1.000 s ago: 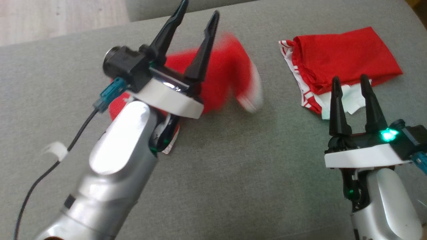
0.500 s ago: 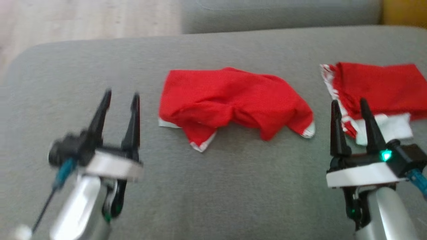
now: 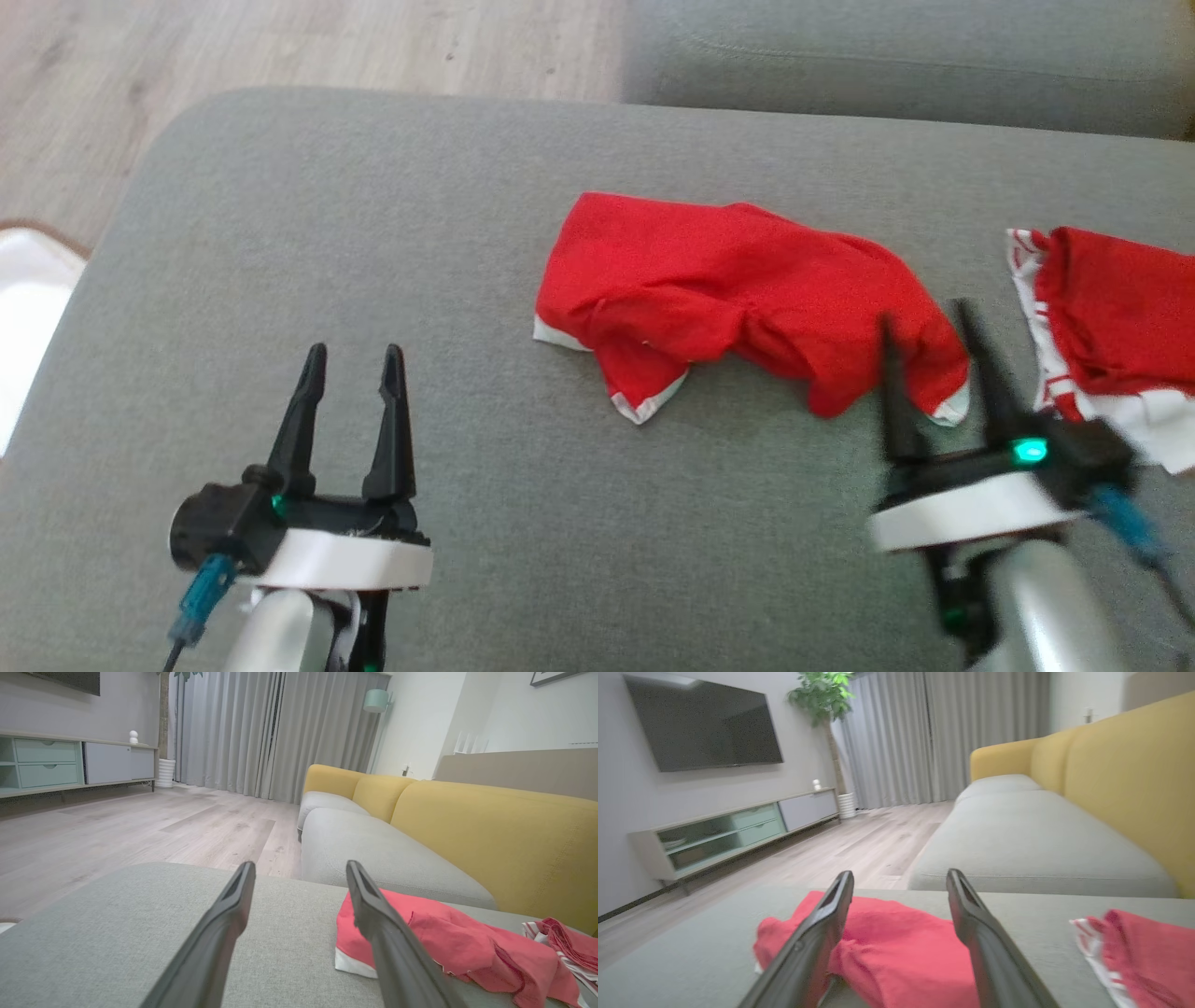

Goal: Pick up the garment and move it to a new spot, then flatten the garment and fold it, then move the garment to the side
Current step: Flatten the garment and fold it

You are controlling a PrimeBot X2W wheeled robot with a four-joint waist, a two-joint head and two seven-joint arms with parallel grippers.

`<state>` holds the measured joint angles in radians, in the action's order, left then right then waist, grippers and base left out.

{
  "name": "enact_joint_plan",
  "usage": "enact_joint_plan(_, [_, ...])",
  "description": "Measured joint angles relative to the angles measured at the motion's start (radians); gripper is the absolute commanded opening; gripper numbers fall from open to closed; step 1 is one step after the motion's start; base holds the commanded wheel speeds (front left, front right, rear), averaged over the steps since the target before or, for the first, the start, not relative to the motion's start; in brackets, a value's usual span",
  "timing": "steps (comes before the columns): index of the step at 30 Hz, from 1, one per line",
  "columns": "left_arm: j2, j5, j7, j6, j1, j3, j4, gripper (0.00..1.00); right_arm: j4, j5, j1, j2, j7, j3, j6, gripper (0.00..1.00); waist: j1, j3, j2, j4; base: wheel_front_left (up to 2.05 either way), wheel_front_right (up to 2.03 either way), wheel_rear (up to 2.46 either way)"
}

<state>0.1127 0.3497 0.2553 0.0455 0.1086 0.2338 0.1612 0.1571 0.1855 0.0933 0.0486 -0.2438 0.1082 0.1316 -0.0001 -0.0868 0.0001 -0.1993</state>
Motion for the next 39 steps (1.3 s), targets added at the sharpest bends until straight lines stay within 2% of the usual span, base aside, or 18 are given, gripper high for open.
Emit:
enact_joint_plan(4, [-0.021,-0.017,0.0,0.018,0.012,-0.019,0.014,1.0,0.043,-0.009,0.031,-0.002,0.117,0.175,0.0,1.0,0.0001,-0.013,0.0,-0.025,0.0,0.0,0.0])
enact_joint_plan(5, [-0.021,-0.017,0.0,0.018,0.012,-0.019,0.014,1.0,0.043,-0.009,0.031,-0.002,0.117,0.175,0.0,1.0,0.0001,-0.013,0.0,-0.025,0.0,0.0,0.0])
enact_joint_plan(8, [-0.035,-0.029,0.0,0.031,0.012,-0.033,0.03,1.0,0.104,-0.009,0.079,0.0,0.221,0.244,0.0,1.0,0.0001,-0.023,0.0,-0.042,0.0,0.0,0.0])
enact_joint_plan(11, [-0.047,-0.034,0.0,0.044,0.013,-0.035,0.039,1.0,0.196,-0.01,0.132,0.003,0.323,0.299,0.0,1.0,0.0001,-0.031,0.0,-0.062,0.0,0.0,0.0])
enact_joint_plan(14, [-0.057,-0.034,0.0,0.053,0.014,-0.035,0.054,1.0,0.283,-0.008,0.175,0.004,0.377,0.339,0.0,1.0,0.0002,-0.038,0.0,-0.085,0.0,0.0,0.0])
enact_joint_plan(23, [-0.063,-0.03,0.0,0.062,0.035,-0.034,0.068,1.0,0.488,-0.063,0.313,0.008,0.398,0.339,0.0,1.0,0.0002,-0.062,0.0,-0.156,0.0,0.0,0.0])
enact_joint_plan(31, [-0.065,0.014,0.0,0.067,0.036,-0.007,0.068,1.0,0.591,-0.09,0.39,0.012,0.397,0.359,0.0,1.0,0.0002,-0.092,0.0,-0.203,0.0,0.0,0.0])
enact_joint_plan(32, [-0.065,0.017,0.0,0.066,0.037,-0.007,0.068,1.0,0.598,-0.09,0.4,0.012,0.397,0.372,0.0,0.78,0.0002,-0.095,0.0,-0.206,0.0,0.0,0.0])
enact_joint_plan(33, [-0.065,0.021,0.0,0.063,0.037,-0.007,0.068,1.0,0.601,-0.084,0.407,0.013,0.394,0.383,0.0,0.0,0.0002,-0.096,0.0,-0.207,0.0,0.0,0.0])
enact_joint_plan(39, [-0.065,0.02,0.0,0.053,0.038,-0.011,0.068,1.0,0.559,0.002,0.408,0.014,0.286,0.399,0.0,0.0,0.0002,-0.077,0.0,-0.184,0.0,0.0,0.0])
